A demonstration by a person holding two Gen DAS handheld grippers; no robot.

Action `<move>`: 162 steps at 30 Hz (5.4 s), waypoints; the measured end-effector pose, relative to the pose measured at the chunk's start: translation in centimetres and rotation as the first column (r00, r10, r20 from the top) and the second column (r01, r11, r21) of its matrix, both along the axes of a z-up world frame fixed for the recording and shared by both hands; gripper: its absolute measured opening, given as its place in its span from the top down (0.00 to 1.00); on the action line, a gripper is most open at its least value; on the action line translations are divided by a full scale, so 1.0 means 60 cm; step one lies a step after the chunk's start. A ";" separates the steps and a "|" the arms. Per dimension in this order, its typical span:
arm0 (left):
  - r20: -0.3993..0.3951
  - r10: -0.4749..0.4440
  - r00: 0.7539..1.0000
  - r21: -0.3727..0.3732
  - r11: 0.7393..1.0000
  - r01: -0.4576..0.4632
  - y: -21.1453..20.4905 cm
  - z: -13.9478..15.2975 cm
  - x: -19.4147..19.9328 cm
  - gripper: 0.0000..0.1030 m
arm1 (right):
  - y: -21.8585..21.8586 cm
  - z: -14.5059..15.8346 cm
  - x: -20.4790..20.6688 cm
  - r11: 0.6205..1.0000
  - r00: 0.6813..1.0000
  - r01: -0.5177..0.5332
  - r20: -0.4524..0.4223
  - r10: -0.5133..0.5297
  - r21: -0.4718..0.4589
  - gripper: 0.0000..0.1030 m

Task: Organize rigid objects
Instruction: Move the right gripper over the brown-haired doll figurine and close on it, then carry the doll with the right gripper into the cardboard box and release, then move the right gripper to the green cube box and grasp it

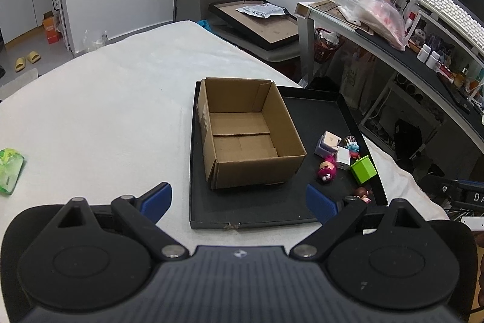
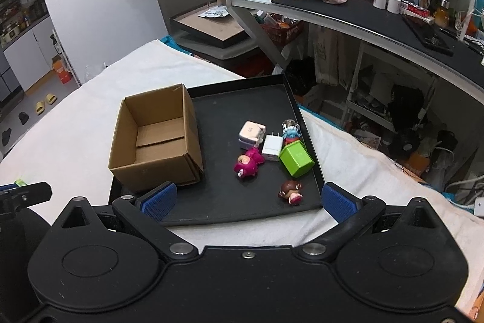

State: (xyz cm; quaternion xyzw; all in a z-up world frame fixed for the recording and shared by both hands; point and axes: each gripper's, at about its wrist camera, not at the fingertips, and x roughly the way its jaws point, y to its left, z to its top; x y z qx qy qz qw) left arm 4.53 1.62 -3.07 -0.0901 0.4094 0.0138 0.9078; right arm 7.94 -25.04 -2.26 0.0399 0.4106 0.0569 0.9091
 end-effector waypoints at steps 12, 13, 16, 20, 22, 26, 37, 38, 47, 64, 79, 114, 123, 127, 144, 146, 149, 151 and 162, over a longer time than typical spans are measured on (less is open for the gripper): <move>-0.028 0.009 1.000 -0.004 1.000 -0.009 0.005 -0.043 0.053 0.08 | -0.014 -0.052 0.052 0.999 0.998 0.039 -0.052 -0.039 0.001 0.00; -0.030 0.012 0.999 -0.005 1.000 -0.013 0.006 -0.047 0.058 0.08 | -0.017 -0.058 0.056 0.999 0.997 0.042 -0.058 -0.041 0.005 0.00; -0.034 0.025 0.999 -0.005 1.000 -0.025 0.011 -0.058 0.071 0.09 | -0.023 -0.075 0.068 0.999 0.995 0.051 -0.087 -0.050 0.009 0.00; -0.045 0.052 0.998 -0.011 0.999 -0.053 0.019 -0.075 0.090 0.10 | -0.033 -0.099 0.086 0.997 0.990 0.067 -0.127 -0.063 0.024 0.00; -0.055 0.067 0.996 -0.016 0.998 -0.068 0.024 -0.086 0.100 0.11 | -0.037 -0.113 0.096 0.997 0.986 0.076 -0.151 -0.070 0.032 0.00; -0.079 0.081 0.994 -0.007 0.997 -0.082 0.026 -0.105 0.124 0.12 | -0.046 -0.135 0.115 0.993 0.975 0.102 -0.205 -0.087 0.061 0.03; -0.134 0.080 0.988 -0.013 0.996 -0.083 0.026 -0.145 0.192 0.28 | -0.047 -0.183 0.182 0.991 0.945 0.131 -0.304 -0.118 0.025 0.12; -0.141 0.082 0.987 -0.004 0.997 -0.083 0.026 -0.149 0.198 0.29 | -0.043 -0.188 0.192 0.991 0.942 0.135 -0.313 -0.125 0.011 0.12; -0.209 0.097 0.973 0.010 0.995 -0.097 0.037 -0.183 0.248 0.34 | -0.029 -0.246 0.250 0.987 0.906 0.150 -0.392 -0.160 -0.056 0.12; -0.263 0.145 0.954 0.011 0.989 -0.147 0.054 -0.233 0.262 0.89 | -0.030 -0.336 0.298 0.986 0.828 0.162 -0.538 -0.161 -0.046 0.57; -0.244 0.129 0.961 -0.004 0.991 -0.134 0.065 -0.227 0.250 0.88 | -0.012 -0.273 0.266 0.989 0.898 0.141 -0.415 -0.147 -0.044 0.60; -0.234 0.061 0.970 -0.150 0.984 -0.098 0.105 -0.237 0.247 0.85 | 0.172 -0.099 0.257 0.992 0.987 -0.060 -0.154 0.043 -0.107 0.60; -0.233 0.055 0.971 -0.172 0.980 -0.097 0.114 -0.241 0.245 0.85 | 0.245 -0.076 0.263 0.984 0.983 -0.153 -0.113 0.142 -0.094 0.60; -0.235 0.048 0.971 -0.185 0.978 -0.093 0.116 -0.243 0.247 0.85 | 0.277 -0.077 0.269 0.977 0.977 -0.194 -0.111 0.184 -0.091 0.60; -0.222 0.045 0.974 -0.199 0.976 -0.091 0.123 -0.248 0.245 0.85 | 0.374 -0.086 0.304 0.940 0.950 -0.313 -0.067 0.306 -0.138 0.42; -0.226 0.047 0.973 -0.202 0.975 -0.094 0.123 -0.248 0.246 0.85 | 0.371 -0.095 0.305 0.938 0.949 -0.315 -0.085 0.305 -0.143 0.41; -0.225 0.047 0.973 -0.197 0.976 -0.092 0.122 -0.247 0.247 0.85 | 0.358 -0.105 0.302 0.944 0.952 -0.301 -0.105 0.289 -0.131 0.39; -0.224 0.046 0.973 -0.192 0.977 -0.091 0.120 -0.246 0.247 0.85 | 0.347 -0.108 0.298 0.949 0.955 -0.289 -0.107 0.277 -0.126 0.35; -0.222 0.059 0.973 -0.144 0.985 -0.092 0.109 -0.235 0.245 0.74 | 0.239 -0.110 0.267 0.986 0.986 -0.157 -0.063 0.154 -0.053 0.26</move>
